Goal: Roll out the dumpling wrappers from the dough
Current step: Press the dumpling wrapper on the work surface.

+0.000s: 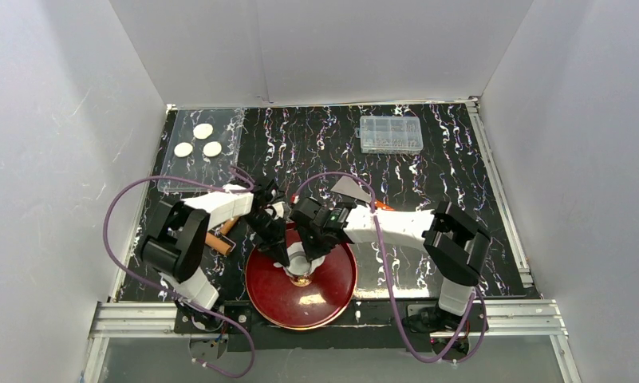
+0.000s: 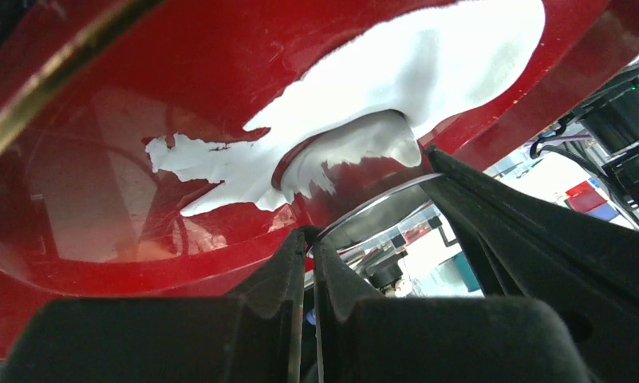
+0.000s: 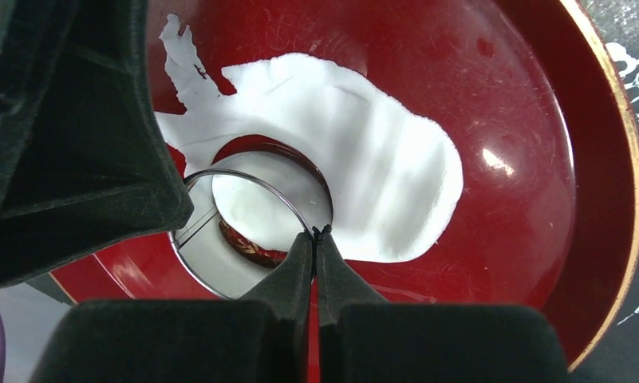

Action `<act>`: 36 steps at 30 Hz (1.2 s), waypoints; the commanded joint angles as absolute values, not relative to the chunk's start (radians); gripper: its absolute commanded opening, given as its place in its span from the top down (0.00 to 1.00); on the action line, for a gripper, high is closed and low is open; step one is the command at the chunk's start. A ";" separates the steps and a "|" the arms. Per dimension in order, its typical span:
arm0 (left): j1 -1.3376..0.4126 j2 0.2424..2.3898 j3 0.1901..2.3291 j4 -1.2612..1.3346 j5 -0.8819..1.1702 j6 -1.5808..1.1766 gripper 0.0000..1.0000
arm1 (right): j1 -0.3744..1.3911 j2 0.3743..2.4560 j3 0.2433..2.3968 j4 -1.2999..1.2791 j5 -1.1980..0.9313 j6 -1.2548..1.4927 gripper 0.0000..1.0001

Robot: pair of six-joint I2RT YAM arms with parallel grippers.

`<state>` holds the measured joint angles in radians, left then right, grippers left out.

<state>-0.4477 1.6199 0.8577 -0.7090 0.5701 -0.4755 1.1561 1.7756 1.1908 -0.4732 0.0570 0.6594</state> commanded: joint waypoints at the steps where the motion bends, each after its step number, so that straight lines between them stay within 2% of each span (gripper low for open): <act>1: -0.447 1.752 0.940 -0.645 0.274 -0.443 1.00 | 1.139 1.791 1.226 -0.580 -0.029 0.643 0.99; 5: -0.448 1.744 0.938 -0.671 0.284 -0.440 1.00 | 1.131 1.791 1.227 -0.584 -0.044 0.646 0.99; 13: -0.448 1.537 0.719 -0.654 0.351 -0.464 1.00 | 1.183 1.721 1.127 -0.545 -0.071 0.728 0.99; 19: -0.448 1.592 0.735 -0.645 0.343 -0.455 1.00 | 1.186 1.729 1.132 -0.550 -0.071 0.718 0.99; 30: -0.448 1.790 0.949 -0.671 0.244 -0.414 1.00 | 1.087 1.812 1.259 -0.585 -0.033 0.615 0.99; 36: -0.448 1.696 0.832 -0.654 0.278 -0.413 1.00 | 1.108 1.774 1.157 -0.529 -0.053 0.682 0.99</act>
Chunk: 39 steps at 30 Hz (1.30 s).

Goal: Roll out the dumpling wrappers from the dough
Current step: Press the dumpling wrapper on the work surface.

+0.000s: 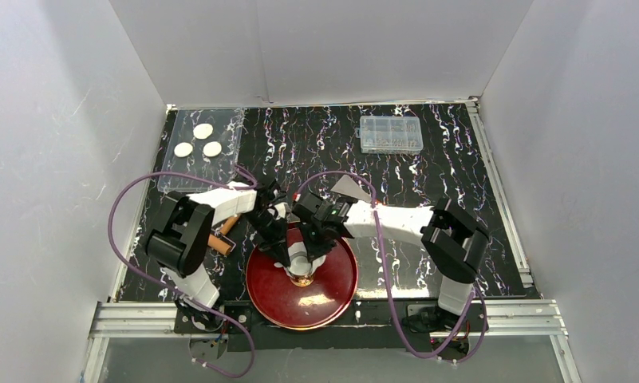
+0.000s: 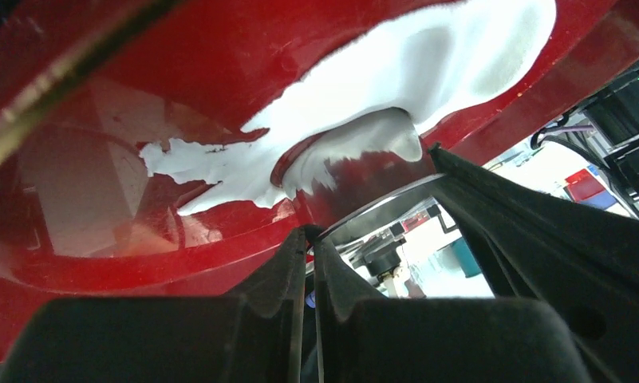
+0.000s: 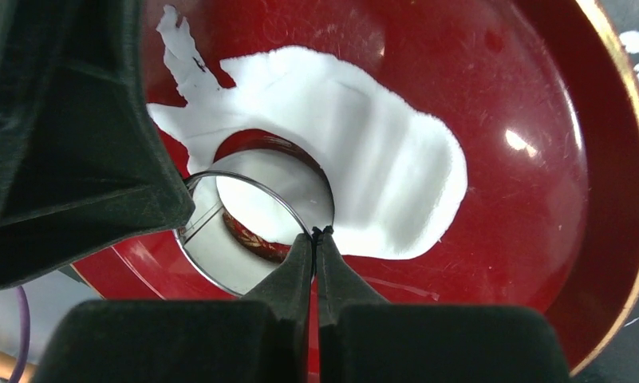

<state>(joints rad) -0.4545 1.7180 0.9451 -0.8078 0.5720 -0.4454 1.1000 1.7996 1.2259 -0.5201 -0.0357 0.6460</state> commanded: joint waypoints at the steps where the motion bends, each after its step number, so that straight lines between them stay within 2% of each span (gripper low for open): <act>1: -0.448 1.659 0.800 -0.646 0.286 -0.416 1.00 | 1.114 1.761 1.134 -0.516 -0.057 0.698 0.99; 5: -0.448 1.530 0.696 -0.628 0.309 -0.450 1.00 | 1.149 1.741 1.090 -0.485 -0.081 0.742 0.99; 12: -0.448 1.537 0.716 -0.663 0.324 -0.448 1.00 | 1.172 1.747 1.110 -0.505 -0.104 0.742 0.99; 25: -0.448 1.740 0.873 -0.626 0.250 -0.412 1.00 | 1.101 1.827 1.212 -0.561 -0.055 0.646 0.99; 34: -0.449 1.519 0.695 -0.620 0.333 -0.454 1.00 | 1.160 1.743 1.098 -0.523 -0.112 0.742 0.99; 39: -0.448 1.544 0.705 -0.597 0.307 -0.451 1.00 | 1.160 1.751 1.089 -0.504 -0.114 0.743 0.99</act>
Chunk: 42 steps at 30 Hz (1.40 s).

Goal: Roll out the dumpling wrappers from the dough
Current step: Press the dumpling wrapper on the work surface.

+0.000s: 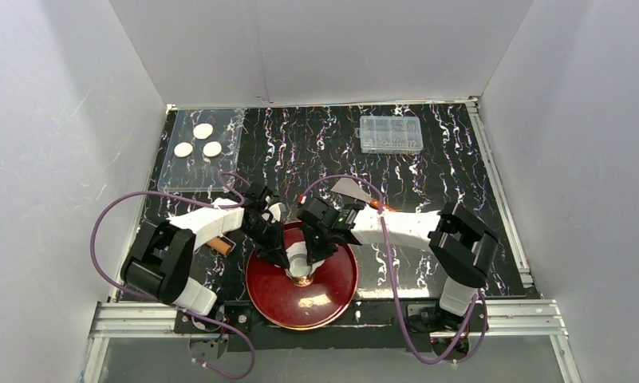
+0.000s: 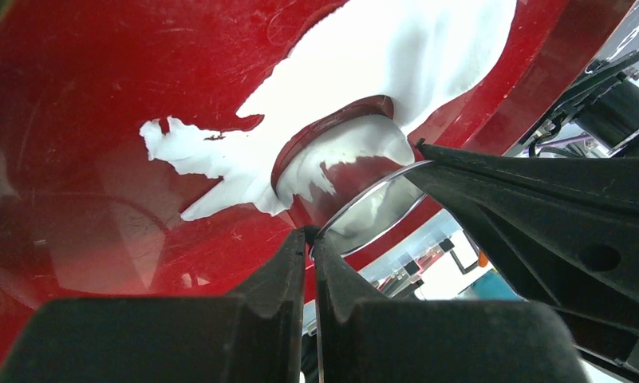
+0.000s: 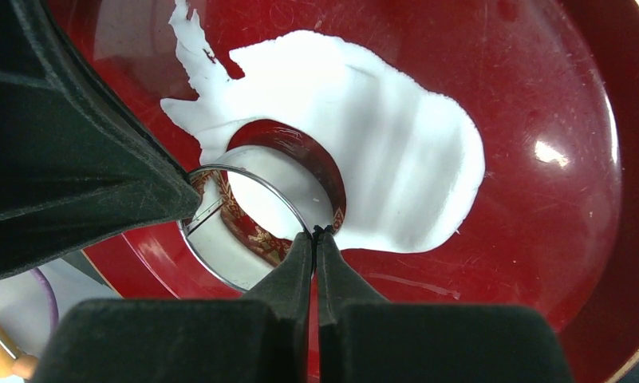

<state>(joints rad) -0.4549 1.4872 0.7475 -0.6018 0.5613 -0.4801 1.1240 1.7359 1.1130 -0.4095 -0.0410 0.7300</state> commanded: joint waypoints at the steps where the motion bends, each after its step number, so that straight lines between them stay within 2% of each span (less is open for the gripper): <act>1: -0.449 1.566 0.717 -0.589 0.299 -0.445 1.00 | 1.152 1.767 1.114 -0.523 -0.109 0.726 0.99; 11: -0.446 1.703 0.869 -0.613 0.232 -0.437 1.00 | 1.065 1.821 1.211 -0.563 -0.091 0.642 0.99; 19: -0.440 1.506 0.682 -0.581 0.314 -0.464 1.00 | 1.135 1.732 1.066 -0.487 -0.145 0.746 0.99; 22: -0.440 1.473 0.678 -0.588 0.317 -0.461 1.00 | 1.158 1.719 1.049 -0.463 -0.157 0.773 0.99; 27: -0.440 1.562 0.705 -0.527 0.298 -0.456 1.00 | 1.146 1.776 1.131 -0.533 -0.114 0.717 0.99; 31: -0.440 1.686 0.812 -0.557 0.275 -0.429 1.00 | 1.102 1.827 1.228 -0.592 -0.071 0.656 0.99; 35: -0.441 1.722 0.901 -0.558 0.248 -0.428 1.00 | 1.059 1.825 1.256 -0.594 -0.044 0.630 0.99; 42: -0.445 1.611 0.733 -0.557 0.298 -0.413 1.00 | 1.093 1.777 1.149 -0.547 -0.077 0.692 0.99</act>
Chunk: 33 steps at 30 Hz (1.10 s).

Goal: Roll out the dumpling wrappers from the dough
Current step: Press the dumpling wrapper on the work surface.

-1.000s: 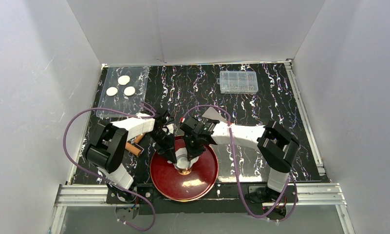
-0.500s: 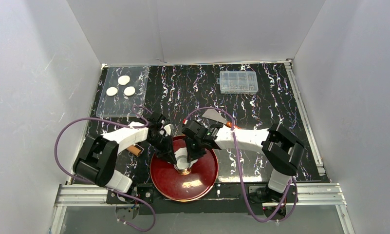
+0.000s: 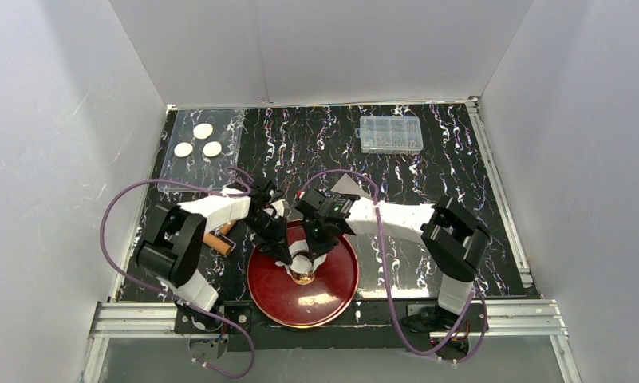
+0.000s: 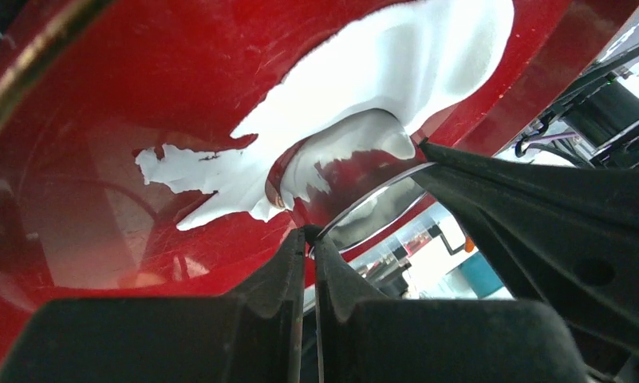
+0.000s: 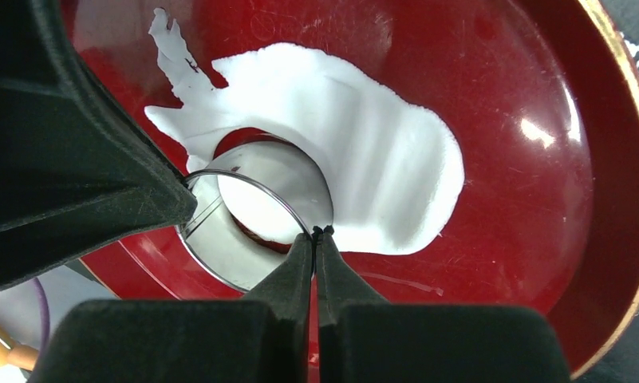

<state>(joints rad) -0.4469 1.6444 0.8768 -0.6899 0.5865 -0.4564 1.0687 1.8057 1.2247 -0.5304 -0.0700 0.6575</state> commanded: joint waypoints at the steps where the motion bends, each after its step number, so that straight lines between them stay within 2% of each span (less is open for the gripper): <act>1: -0.447 1.576 0.697 -0.557 0.301 -0.413 1.00 | 1.109 1.768 1.131 -0.539 -0.081 0.705 0.99; 5: -0.448 1.501 0.669 -0.573 0.303 -0.420 1.00 | 1.154 1.750 1.093 -0.527 -0.114 0.744 0.99; 11: -0.449 1.527 0.687 -0.596 0.317 -0.417 1.00 | 1.170 1.763 1.135 -0.561 -0.107 0.719 0.99; 22: -0.450 1.644 0.791 -0.549 0.241 -0.389 1.00 | 1.091 1.837 1.236 -0.601 -0.043 0.635 0.99; 31: -0.449 1.411 0.635 -0.556 0.300 -0.410 1.00 | 1.150 1.754 1.140 -0.579 -0.068 0.710 0.99; 33: -0.449 1.413 0.634 -0.550 0.307 -0.408 1.00 | 1.164 1.750 1.120 -0.565 -0.077 0.726 0.99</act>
<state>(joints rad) -0.4561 1.4227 0.6998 -0.5507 0.5610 -0.4492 1.1233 1.7729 1.1801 -0.4934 -0.0494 0.6945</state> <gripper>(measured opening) 0.039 0.024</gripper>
